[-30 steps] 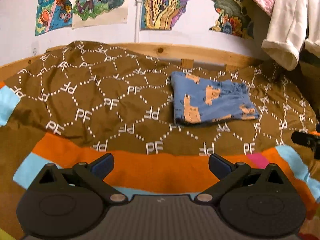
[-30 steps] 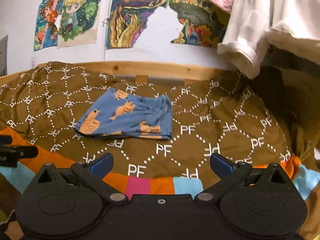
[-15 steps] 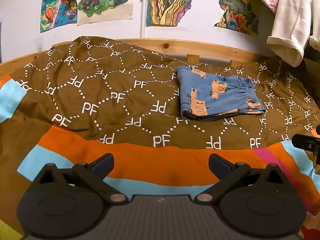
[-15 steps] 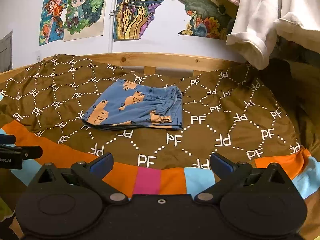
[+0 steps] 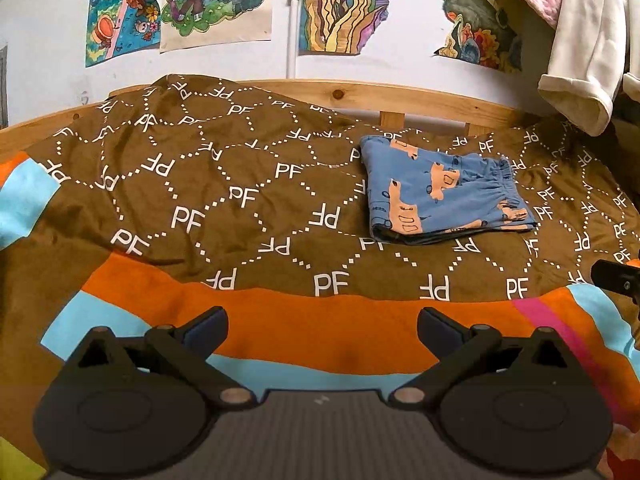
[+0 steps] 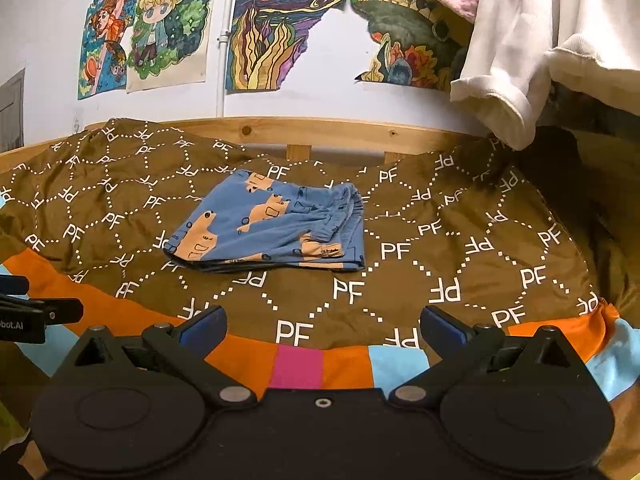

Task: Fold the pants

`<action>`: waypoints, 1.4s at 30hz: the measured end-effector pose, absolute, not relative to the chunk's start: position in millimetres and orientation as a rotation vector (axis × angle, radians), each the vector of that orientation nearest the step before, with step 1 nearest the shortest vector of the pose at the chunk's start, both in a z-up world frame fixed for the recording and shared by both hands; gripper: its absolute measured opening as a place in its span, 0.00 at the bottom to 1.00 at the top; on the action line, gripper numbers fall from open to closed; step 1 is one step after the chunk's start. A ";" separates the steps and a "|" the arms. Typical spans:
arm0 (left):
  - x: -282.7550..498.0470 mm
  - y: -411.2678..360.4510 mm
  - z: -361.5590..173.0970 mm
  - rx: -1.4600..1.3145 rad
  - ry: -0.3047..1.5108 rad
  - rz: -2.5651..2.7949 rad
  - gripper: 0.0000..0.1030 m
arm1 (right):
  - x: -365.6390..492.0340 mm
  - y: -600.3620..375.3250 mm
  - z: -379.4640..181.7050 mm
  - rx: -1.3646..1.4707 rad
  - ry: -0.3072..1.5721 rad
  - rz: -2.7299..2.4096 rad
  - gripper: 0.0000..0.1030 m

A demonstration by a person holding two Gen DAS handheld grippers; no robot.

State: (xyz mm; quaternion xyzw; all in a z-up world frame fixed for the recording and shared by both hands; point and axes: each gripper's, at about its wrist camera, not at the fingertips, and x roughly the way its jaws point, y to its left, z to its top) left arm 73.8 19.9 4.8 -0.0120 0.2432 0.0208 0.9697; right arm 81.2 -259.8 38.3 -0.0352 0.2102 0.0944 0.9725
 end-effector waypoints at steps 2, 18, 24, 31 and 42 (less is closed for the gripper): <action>73.4 20.2 4.7 -0.025 0.492 0.043 1.00 | 80.8 -259.2 38.6 -0.074 0.418 0.190 0.99; 70.8 23.2 3.1 -0.028 0.496 0.055 1.00 | 80.9 -258.4 38.3 -0.081 0.428 0.195 0.99; 71.2 23.0 3.3 -0.027 0.498 0.057 1.00 | 81.4 -259.5 36.9 -0.078 0.437 0.196 0.99; 71.2 23.1 2.3 -0.030 0.502 0.060 1.00 | 80.9 -259.7 36.6 -0.079 0.443 0.201 0.99; 70.9 23.6 1.2 -0.028 0.506 0.063 1.00 | 81.0 -259.5 36.1 -0.077 0.451 0.204 0.99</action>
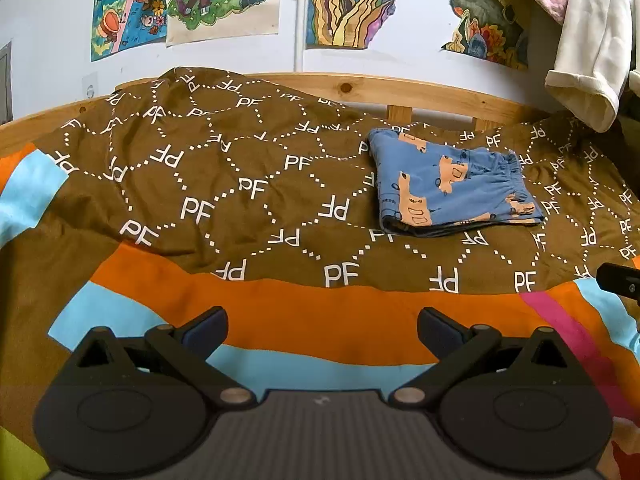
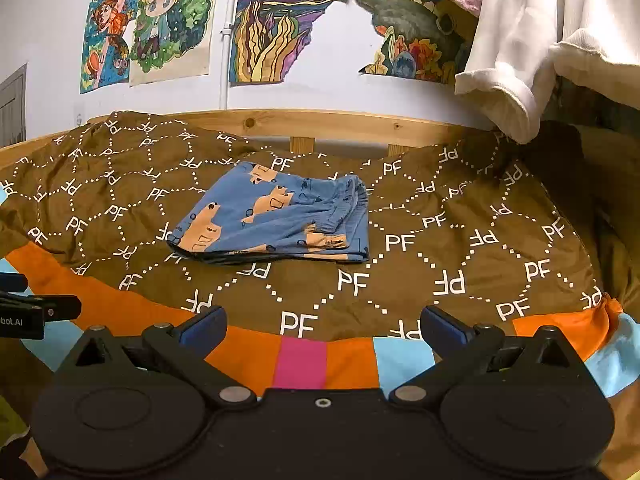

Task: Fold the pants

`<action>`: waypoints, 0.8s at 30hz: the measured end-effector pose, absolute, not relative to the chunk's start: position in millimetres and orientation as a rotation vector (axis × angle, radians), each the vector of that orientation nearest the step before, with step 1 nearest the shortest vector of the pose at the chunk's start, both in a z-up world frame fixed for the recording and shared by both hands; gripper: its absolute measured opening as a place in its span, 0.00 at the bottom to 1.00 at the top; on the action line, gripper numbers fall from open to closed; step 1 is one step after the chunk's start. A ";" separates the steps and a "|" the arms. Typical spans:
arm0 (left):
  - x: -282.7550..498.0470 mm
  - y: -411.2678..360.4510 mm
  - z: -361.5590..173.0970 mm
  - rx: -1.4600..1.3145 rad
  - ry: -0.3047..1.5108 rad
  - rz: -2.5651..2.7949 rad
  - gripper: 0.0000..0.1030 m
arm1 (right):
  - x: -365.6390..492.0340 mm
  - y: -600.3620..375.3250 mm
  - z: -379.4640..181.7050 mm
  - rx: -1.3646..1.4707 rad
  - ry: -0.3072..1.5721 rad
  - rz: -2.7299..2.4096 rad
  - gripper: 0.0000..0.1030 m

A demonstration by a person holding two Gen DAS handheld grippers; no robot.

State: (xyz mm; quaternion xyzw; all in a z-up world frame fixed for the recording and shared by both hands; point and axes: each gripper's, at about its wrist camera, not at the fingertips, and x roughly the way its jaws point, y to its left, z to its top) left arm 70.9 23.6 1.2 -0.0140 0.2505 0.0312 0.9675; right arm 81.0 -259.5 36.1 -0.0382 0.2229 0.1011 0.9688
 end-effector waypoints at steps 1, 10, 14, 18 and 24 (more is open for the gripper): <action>70.8 23.6 1.2 -0.028 0.507 0.063 1.00 | 80.9 -259.0 35.8 -0.077 0.452 0.203 0.99; 70.8 24.1 0.8 -0.028 0.508 0.062 1.00 | 80.5 -259.4 35.4 -0.076 0.455 0.203 0.99; 69.6 25.5 0.2 -0.031 0.514 0.063 1.00 | 80.7 -259.2 35.2 -0.080 0.456 0.203 0.99; 72.3 23.6 2.0 -0.012 0.543 0.091 1.00 | 80.4 -258.4 33.9 -0.084 0.460 0.205 0.99; 67.4 17.7 6.7 0.027 0.512 0.063 1.00 | 81.6 -257.9 33.3 -0.082 0.466 0.203 0.99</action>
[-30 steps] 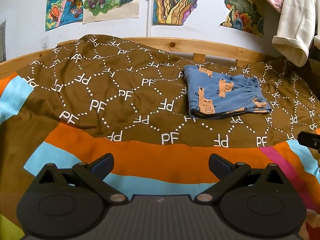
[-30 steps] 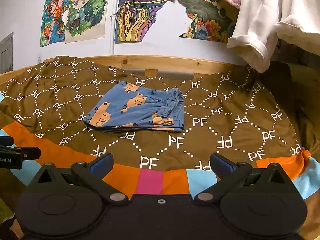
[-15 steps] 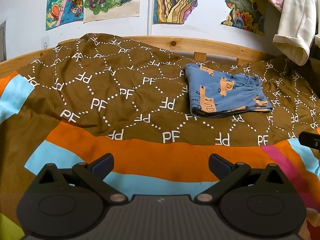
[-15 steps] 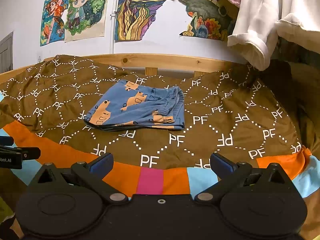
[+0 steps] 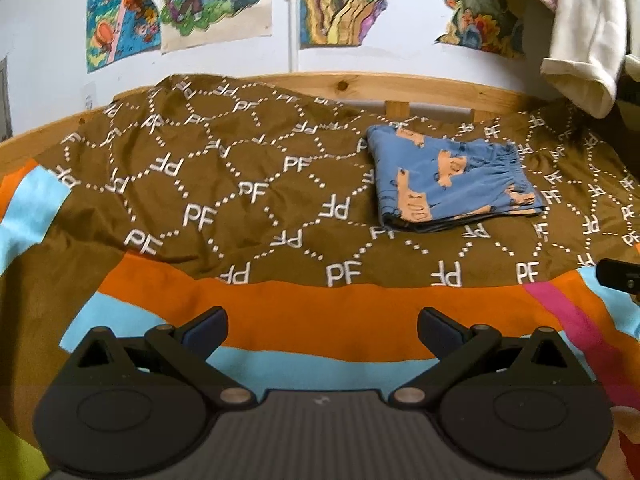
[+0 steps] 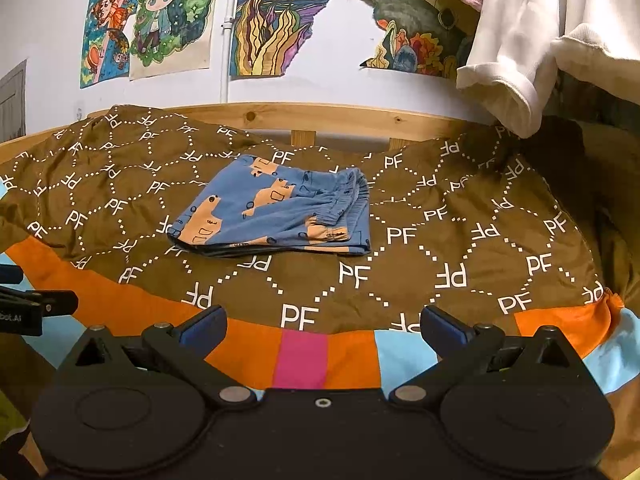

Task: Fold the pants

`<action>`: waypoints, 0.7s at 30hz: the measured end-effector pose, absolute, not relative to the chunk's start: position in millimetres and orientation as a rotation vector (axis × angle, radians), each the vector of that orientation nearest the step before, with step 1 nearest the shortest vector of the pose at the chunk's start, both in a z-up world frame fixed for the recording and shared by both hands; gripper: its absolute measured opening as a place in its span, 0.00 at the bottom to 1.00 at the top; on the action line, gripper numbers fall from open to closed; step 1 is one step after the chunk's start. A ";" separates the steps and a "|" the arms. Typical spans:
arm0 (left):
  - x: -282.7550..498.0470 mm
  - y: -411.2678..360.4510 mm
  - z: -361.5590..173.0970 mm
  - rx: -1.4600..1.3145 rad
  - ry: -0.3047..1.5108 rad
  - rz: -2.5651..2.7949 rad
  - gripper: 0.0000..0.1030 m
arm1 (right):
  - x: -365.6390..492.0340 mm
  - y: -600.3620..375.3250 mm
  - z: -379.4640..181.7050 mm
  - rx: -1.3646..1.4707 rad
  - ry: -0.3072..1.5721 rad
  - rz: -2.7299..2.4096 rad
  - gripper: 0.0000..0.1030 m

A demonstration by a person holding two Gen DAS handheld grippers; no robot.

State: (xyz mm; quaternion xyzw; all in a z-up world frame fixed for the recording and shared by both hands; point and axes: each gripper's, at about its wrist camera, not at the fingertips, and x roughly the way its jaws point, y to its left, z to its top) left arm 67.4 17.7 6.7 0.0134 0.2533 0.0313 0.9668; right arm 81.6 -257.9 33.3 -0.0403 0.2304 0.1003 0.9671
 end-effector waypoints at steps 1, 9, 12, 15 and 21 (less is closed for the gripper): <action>67.7 16.7 7.8 0.032 0.509 0.055 1.00 | 81.6 -257.8 33.1 -0.081 0.466 0.202 0.99; 66.7 12.8 8.3 0.050 0.506 0.032 1.00 | 82.3 -257.3 32.3 -0.078 0.470 0.204 0.99; 67.4 13.7 7.3 0.050 0.516 0.034 1.00 | 82.8 -257.6 31.2 -0.072 0.480 0.202 0.99; 67.2 14.4 6.4 0.049 0.522 0.032 1.00 | 83.0 -258.1 30.6 -0.071 0.484 0.199 0.99; 66.9 13.8 6.1 0.052 0.523 0.029 1.00 | 83.4 -258.7 30.7 -0.069 0.485 0.199 0.99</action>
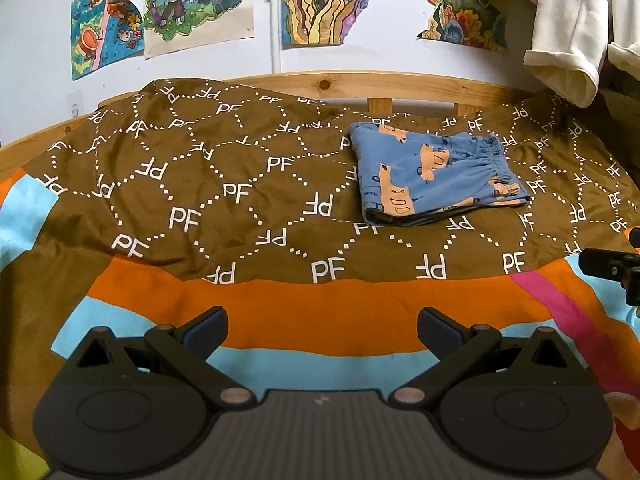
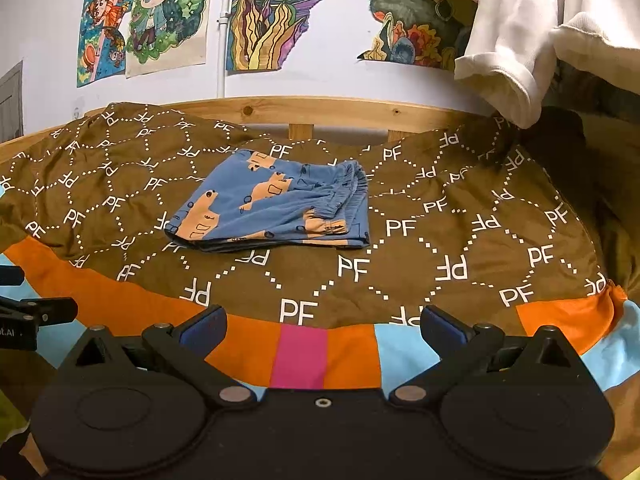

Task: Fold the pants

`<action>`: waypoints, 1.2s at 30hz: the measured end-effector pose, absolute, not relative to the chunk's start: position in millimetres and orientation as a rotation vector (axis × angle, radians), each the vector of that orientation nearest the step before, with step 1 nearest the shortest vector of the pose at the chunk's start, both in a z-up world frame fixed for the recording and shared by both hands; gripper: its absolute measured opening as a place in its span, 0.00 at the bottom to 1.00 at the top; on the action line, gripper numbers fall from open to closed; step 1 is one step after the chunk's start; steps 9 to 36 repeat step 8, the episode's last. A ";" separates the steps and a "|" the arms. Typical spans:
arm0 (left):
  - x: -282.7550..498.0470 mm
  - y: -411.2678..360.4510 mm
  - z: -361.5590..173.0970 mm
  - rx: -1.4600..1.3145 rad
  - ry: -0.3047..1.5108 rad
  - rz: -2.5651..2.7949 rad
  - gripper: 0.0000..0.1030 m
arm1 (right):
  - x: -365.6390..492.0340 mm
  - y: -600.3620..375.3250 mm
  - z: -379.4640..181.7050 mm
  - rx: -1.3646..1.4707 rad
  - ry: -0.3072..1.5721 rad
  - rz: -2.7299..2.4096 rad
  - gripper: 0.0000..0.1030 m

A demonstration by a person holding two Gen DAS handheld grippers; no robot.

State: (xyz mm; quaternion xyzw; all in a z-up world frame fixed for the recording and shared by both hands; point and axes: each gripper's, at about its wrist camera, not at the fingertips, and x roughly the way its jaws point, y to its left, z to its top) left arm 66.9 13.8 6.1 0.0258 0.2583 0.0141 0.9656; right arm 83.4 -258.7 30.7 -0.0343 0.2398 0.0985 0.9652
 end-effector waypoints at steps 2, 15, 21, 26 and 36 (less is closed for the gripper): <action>66.8 14.1 5.9 0.050 0.524 0.028 1.00 | 83.8 -259.0 30.7 -0.070 0.485 0.201 0.99; 67.4 14.9 5.7 0.045 0.529 0.032 1.00 | 83.7 -258.8 30.6 -0.069 0.486 0.200 0.99; 67.4 14.9 5.7 0.045 0.529 0.032 1.00 | 83.7 -258.8 30.6 -0.069 0.486 0.200 0.99; 67.4 14.9 5.7 0.045 0.529 0.032 1.00 | 83.7 -258.8 30.6 -0.069 0.486 0.200 0.99; 67.4 14.9 5.7 0.045 0.529 0.032 1.00 | 83.7 -258.8 30.6 -0.069 0.486 0.200 0.99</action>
